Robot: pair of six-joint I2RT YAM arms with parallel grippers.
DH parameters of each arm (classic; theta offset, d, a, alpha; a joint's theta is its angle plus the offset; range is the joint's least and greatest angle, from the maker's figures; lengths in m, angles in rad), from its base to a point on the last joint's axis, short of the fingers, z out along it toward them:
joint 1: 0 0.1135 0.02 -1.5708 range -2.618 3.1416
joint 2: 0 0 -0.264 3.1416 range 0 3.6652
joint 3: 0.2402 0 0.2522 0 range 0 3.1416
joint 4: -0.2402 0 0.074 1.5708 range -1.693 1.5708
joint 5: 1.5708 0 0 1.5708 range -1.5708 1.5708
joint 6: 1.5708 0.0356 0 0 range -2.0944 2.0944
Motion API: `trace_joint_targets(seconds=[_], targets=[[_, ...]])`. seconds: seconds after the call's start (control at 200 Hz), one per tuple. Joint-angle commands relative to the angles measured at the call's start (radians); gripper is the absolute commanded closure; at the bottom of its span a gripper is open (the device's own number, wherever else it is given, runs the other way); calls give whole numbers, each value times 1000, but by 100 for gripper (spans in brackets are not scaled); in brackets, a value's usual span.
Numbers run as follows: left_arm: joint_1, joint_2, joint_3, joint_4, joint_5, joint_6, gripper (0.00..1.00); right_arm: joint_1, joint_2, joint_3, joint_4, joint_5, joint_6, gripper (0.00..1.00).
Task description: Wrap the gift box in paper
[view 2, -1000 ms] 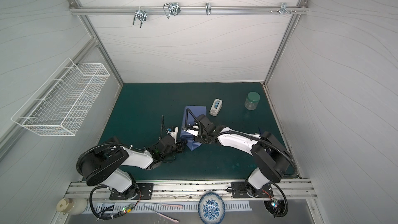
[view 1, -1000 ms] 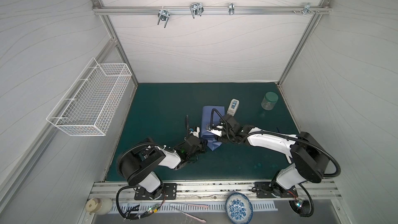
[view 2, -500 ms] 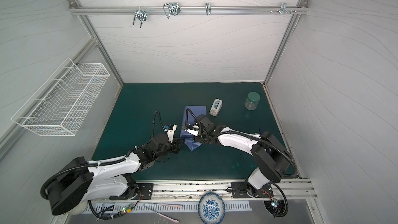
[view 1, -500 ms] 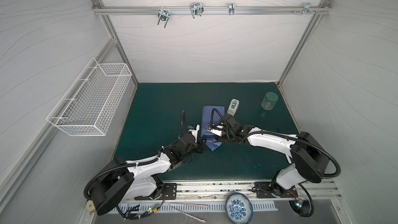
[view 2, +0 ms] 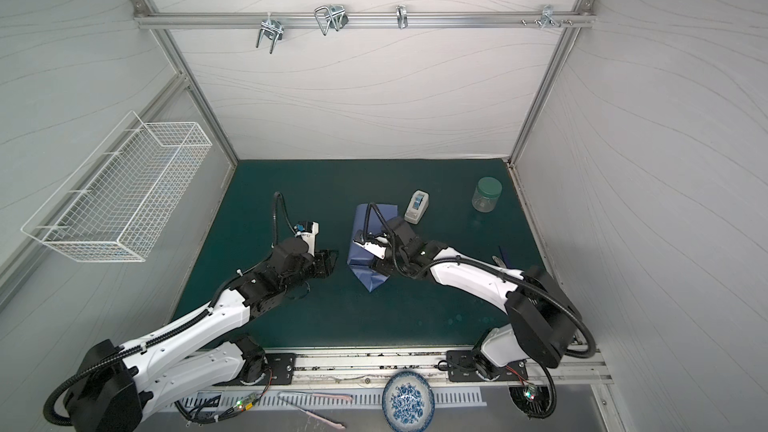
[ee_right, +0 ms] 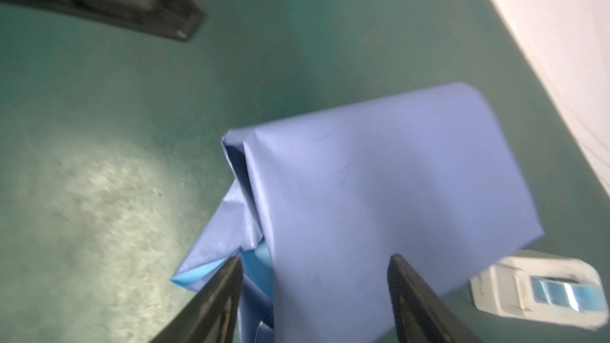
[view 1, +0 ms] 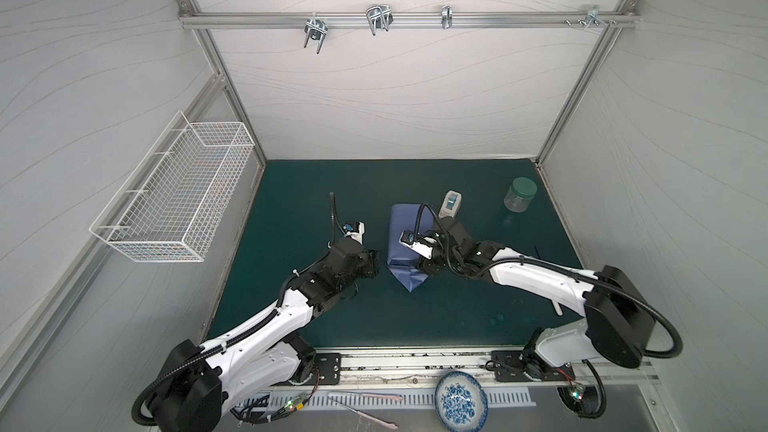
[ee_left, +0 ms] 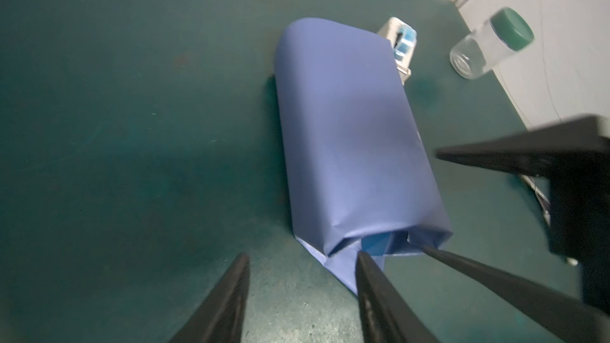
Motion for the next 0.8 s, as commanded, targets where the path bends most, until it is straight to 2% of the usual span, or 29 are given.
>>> trace_joint_targets(seconds=[0.0, 0.125, 0.205, 0.25, 0.37, 0.5, 0.625, 0.795], targets=[[32, 43, 100, -107, 70, -36, 42, 21, -102, -39, -11, 14, 133, 28], [43, 145, 206, -151, 129, -41, 41, 134, -187, -146, -47, 147, 258, 33], [43, 214, 279, -172, 166, -36, 41, 223, -194, -197, -79, 243, 267, 36], [44, 253, 313, -171, 187, -37, 41, 262, -180, -217, -75, 288, 243, 40], [44, 357, 405, -152, 292, -38, 45, 333, -101, -231, -35, 367, 174, 44], [43, 450, 471, -135, 351, -32, 48, 373, 4, -214, 23, 394, 92, 45], [43, 506, 512, -127, 374, -10, 48, 386, 113, -181, 34, 414, 3, 45], [46, 563, 553, -114, 401, 7, 49, 379, 185, -182, 95, 427, -79, 45]])
